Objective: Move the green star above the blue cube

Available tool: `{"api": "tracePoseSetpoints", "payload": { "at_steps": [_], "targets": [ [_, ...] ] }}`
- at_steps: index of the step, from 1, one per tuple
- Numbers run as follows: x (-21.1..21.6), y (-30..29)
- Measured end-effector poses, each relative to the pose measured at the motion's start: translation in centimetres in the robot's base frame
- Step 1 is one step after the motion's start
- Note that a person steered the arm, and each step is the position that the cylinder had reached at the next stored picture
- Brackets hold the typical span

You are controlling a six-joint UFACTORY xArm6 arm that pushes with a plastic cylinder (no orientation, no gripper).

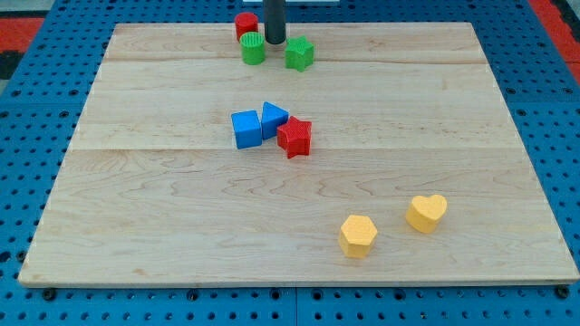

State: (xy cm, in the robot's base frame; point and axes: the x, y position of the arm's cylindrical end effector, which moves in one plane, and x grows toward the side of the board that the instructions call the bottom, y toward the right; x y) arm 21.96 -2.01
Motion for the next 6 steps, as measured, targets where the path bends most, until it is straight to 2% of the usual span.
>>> {"api": "tracePoseSetpoints", "payload": {
  "at_steps": [1, 2, 3, 4, 6],
  "targets": [
    [1.9, 6.2],
    [4.5, 1.5],
    [3.5, -1.6],
    [8.6, -3.2],
    [11.4, -2.6]
  ]
}}
